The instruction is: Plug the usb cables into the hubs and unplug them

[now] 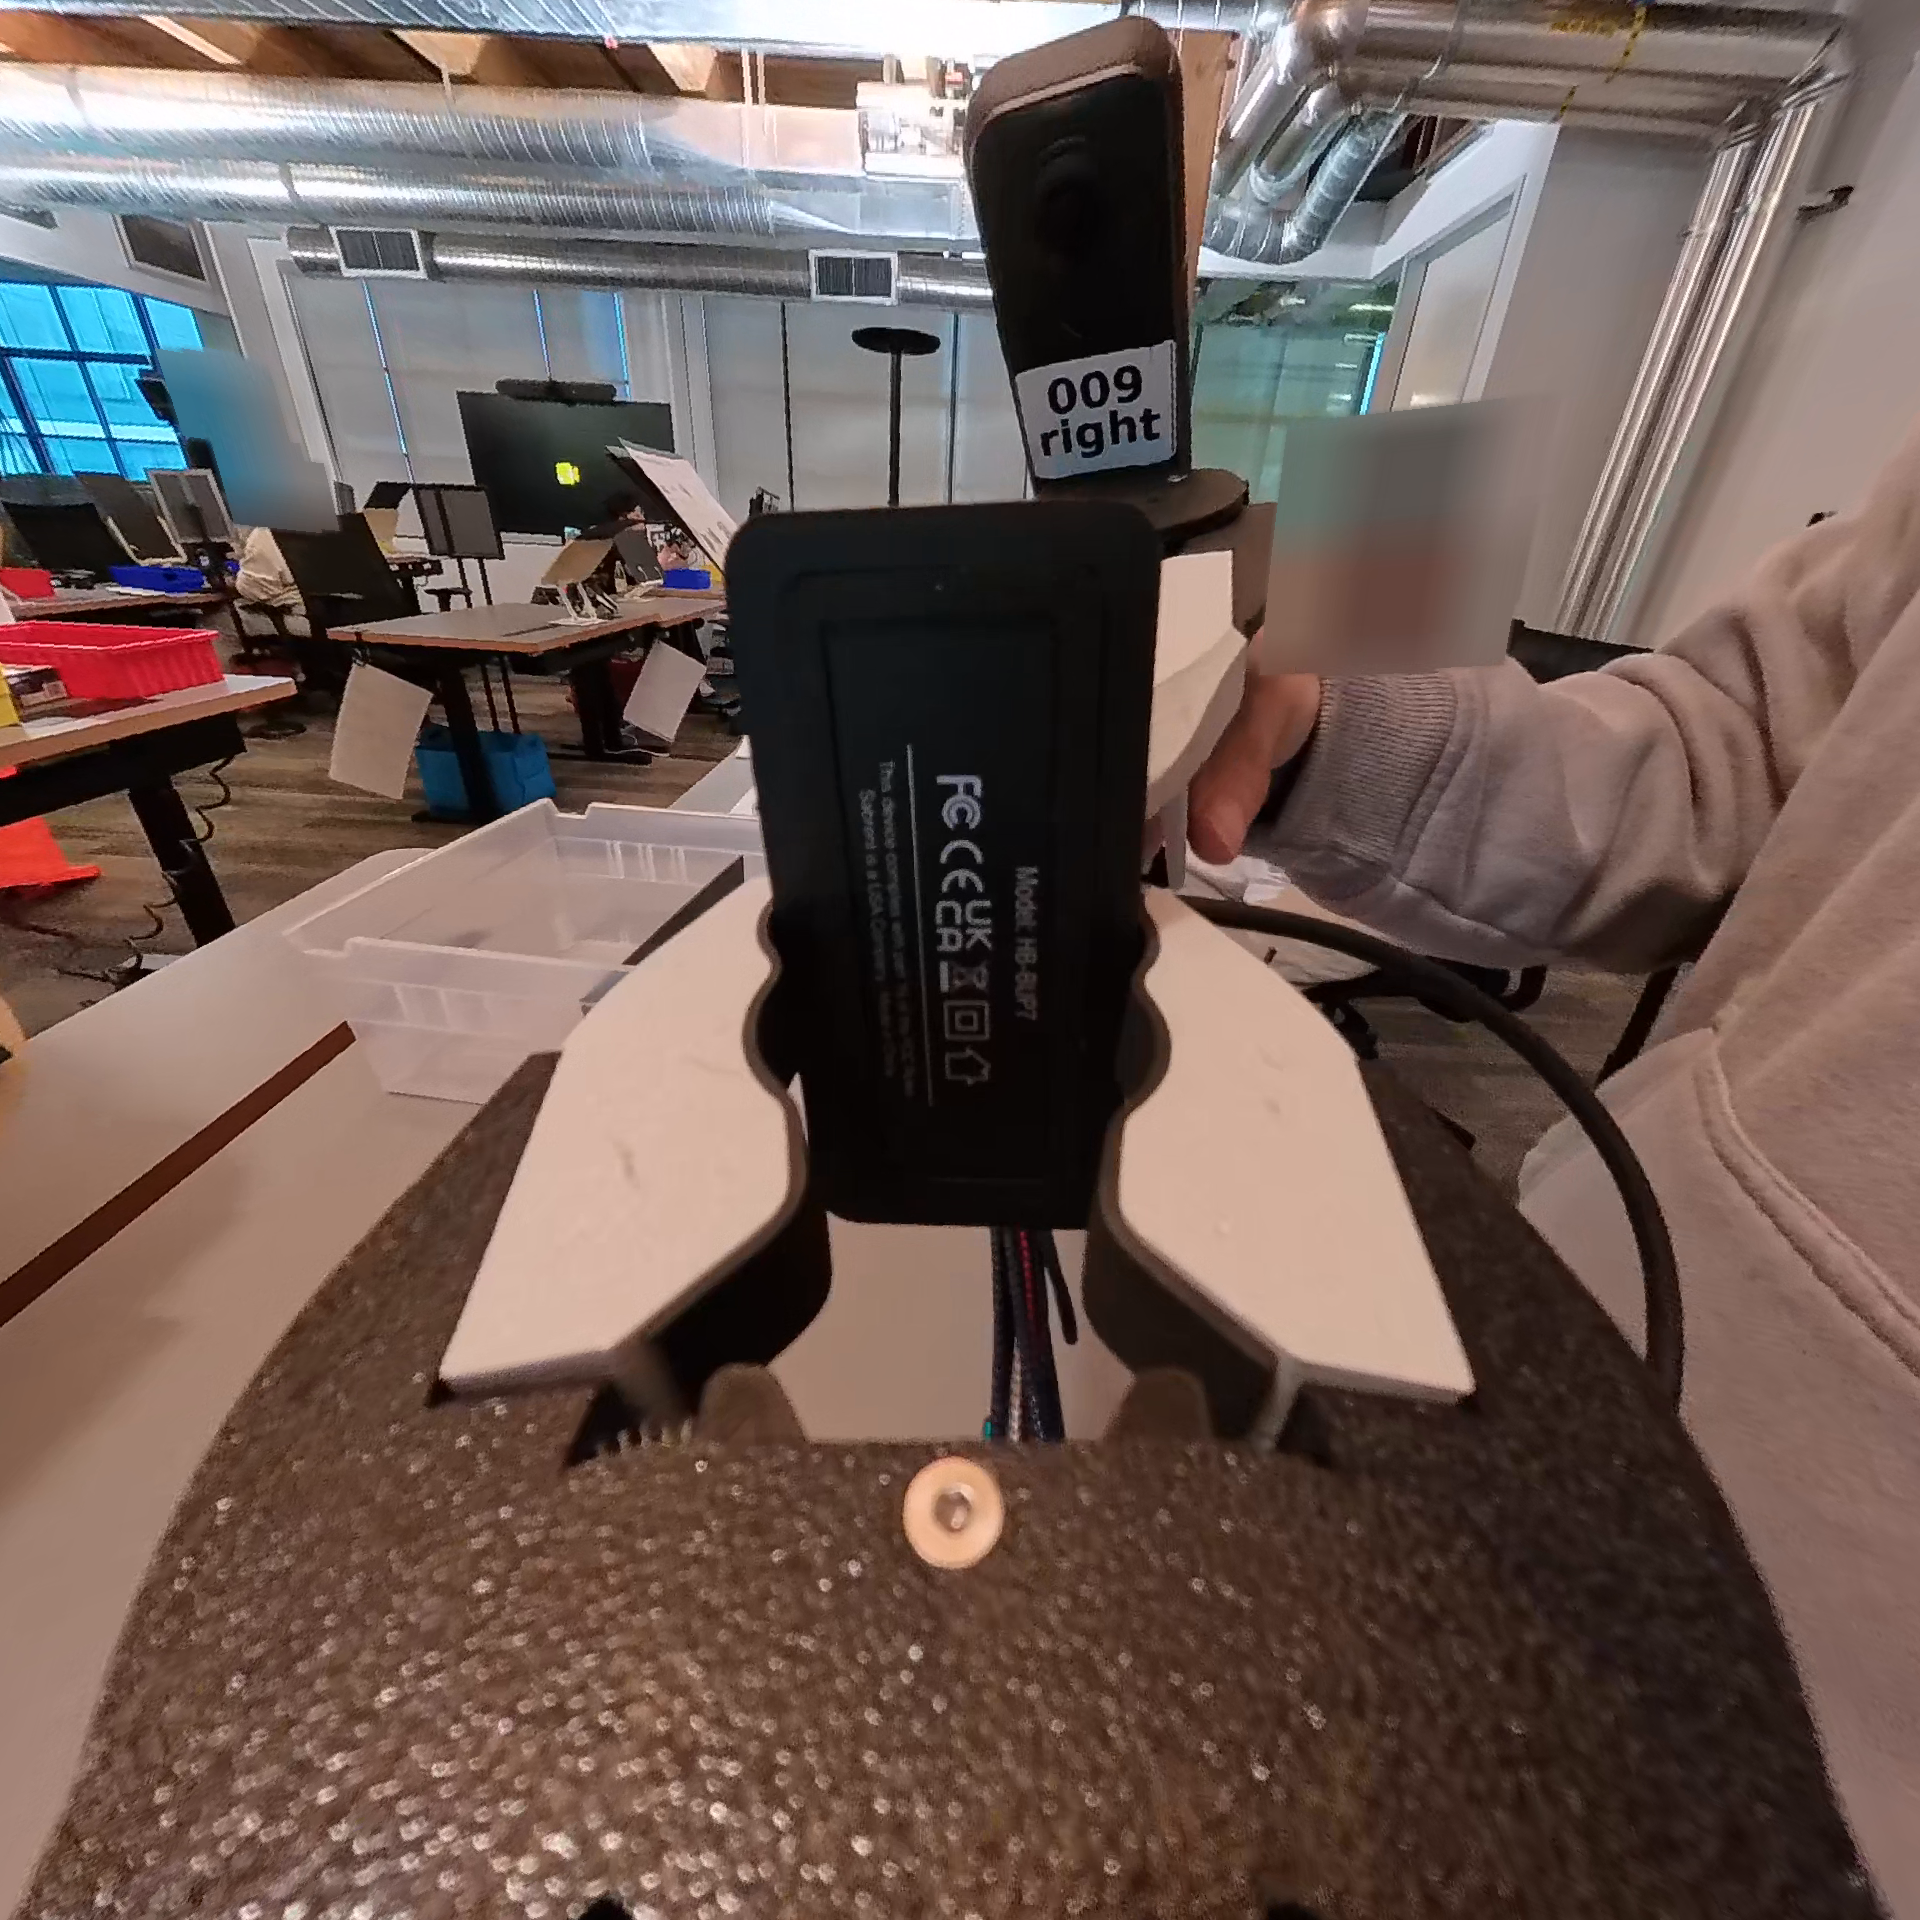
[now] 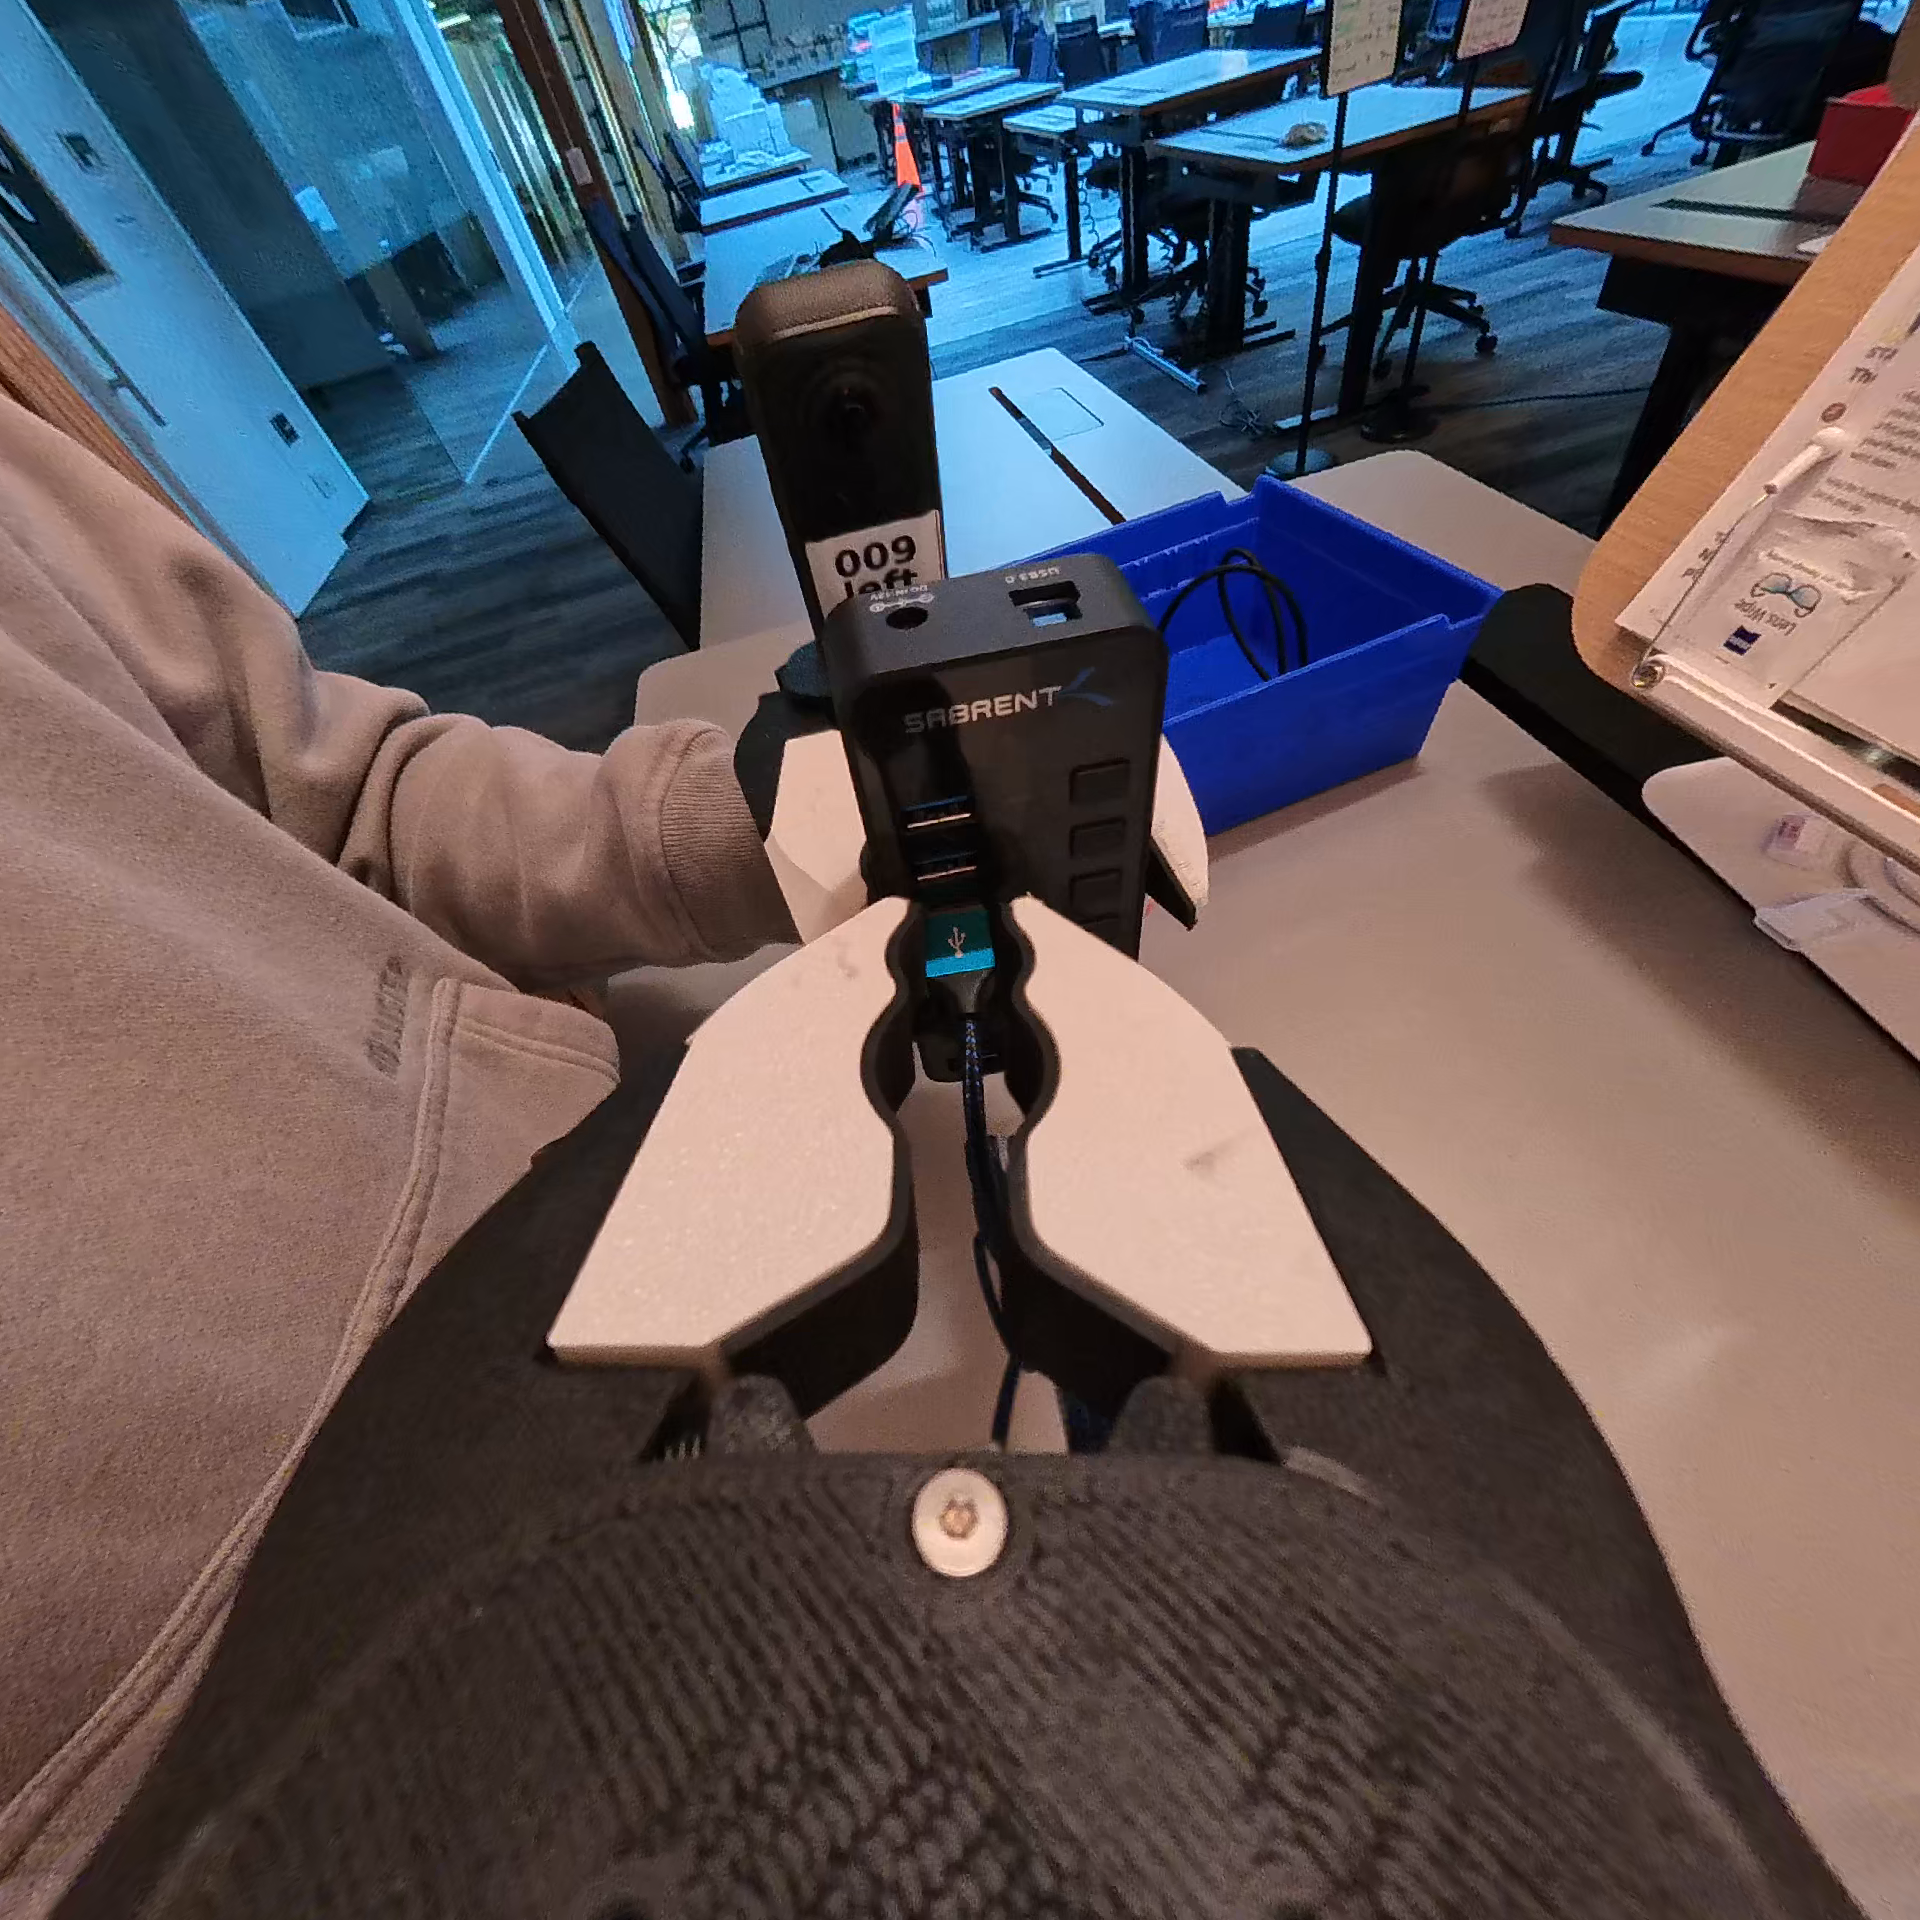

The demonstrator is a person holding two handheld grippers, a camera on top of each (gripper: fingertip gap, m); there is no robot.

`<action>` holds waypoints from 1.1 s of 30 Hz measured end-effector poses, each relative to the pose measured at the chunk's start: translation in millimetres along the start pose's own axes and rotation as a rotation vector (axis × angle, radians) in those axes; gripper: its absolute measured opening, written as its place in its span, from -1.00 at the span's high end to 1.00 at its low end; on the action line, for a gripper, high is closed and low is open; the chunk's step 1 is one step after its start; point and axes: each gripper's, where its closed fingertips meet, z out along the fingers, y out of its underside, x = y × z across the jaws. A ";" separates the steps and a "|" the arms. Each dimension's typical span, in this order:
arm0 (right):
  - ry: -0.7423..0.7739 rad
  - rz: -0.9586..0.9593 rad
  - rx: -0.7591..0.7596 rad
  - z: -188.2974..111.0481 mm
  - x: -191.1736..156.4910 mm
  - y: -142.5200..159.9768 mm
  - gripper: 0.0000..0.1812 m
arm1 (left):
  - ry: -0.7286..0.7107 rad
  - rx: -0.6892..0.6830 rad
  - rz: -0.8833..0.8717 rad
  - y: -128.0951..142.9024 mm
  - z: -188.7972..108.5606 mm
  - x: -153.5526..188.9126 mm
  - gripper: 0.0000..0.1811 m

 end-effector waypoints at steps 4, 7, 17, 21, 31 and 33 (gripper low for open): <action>-0.011 -0.030 -0.013 -0.6 -1.3 0.1 0.87 | 0.004 0.019 -0.005 -0.4 -0.9 1.1 0.35; -0.004 -0.024 0.000 1.4 -0.1 -1.6 0.86 | 0.004 0.045 -0.022 -2.0 -2.1 -0.2 0.35; 0.014 -0.046 -0.044 0.7 2.1 5.1 0.83 | 0.000 0.048 -0.022 2.9 -1.8 -0.2 0.35; -0.003 -0.063 -0.086 2.3 -1.7 10.9 0.78 | -0.003 0.053 -0.020 3.1 -2.7 -0.2 0.35; -0.010 -0.066 -0.027 5.7 -4.0 1.1 0.83 | 0.003 0.072 -0.005 -1.3 -4.7 2.4 0.35; -0.022 -0.053 -0.023 5.5 -5.1 0.0 0.85 | 0.009 0.085 -0.008 -2.7 -4.8 3.7 0.35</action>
